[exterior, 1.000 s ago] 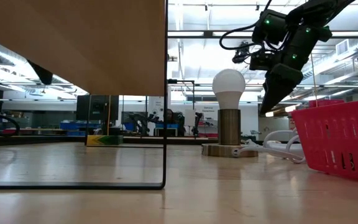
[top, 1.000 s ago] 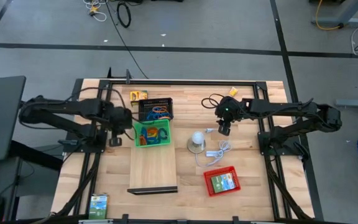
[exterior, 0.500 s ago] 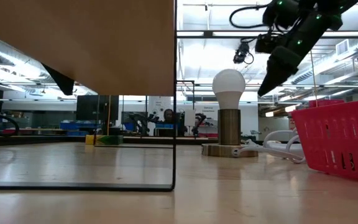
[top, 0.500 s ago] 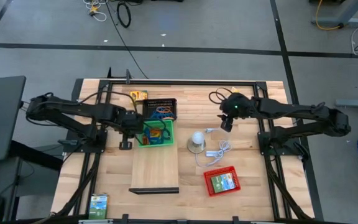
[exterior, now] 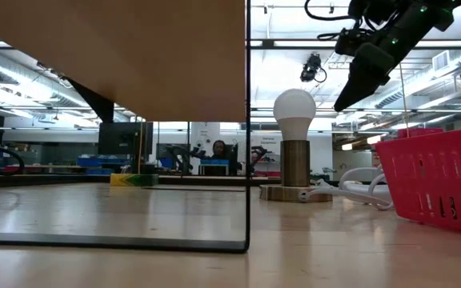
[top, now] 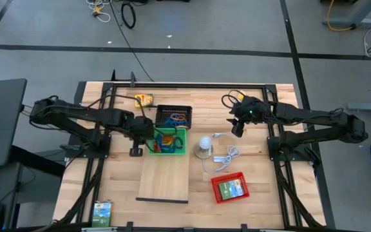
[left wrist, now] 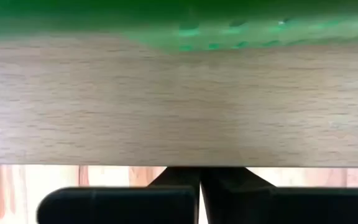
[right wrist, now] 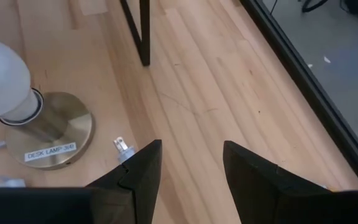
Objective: Pick & Place Office Desk Supplies
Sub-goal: Adjust the shelf
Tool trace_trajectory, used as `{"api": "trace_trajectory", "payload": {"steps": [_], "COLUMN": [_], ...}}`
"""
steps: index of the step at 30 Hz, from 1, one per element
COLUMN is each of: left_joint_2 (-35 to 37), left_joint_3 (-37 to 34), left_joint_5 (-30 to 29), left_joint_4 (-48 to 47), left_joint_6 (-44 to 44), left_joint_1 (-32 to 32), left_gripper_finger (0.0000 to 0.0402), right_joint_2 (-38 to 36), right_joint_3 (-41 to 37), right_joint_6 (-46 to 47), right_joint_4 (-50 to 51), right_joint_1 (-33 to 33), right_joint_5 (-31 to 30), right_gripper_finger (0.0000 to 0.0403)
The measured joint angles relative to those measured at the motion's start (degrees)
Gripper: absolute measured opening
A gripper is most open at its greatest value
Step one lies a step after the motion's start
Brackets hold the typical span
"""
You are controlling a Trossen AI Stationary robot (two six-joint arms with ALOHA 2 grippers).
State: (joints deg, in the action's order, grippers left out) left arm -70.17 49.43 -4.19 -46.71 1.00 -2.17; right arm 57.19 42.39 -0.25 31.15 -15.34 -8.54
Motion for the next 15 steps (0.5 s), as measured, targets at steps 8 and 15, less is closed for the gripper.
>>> {"api": "trace_trajectory", "payload": {"steps": [8, 15], "left_joint_2": [-0.72, -0.72], "left_joint_3": [0.00, 0.00], "left_joint_5": [-0.05, 0.39], "left_joint_4": [4.71, 7.46], "left_joint_6": [-0.11, -0.06], "left_joint_1": [1.06, 4.70], "left_gripper_finger": [0.0001, 0.0001], "right_joint_2": [0.02, 0.02], "right_joint_3": [0.00, 0.00], "right_joint_6": [0.00, 0.00], "right_joint_4": [-0.06, -0.08], "right_joint_1": [0.67, 0.67], "right_joint_5": [-0.72, -0.76], "right_gripper_finger": [0.0181, 0.0181]}}
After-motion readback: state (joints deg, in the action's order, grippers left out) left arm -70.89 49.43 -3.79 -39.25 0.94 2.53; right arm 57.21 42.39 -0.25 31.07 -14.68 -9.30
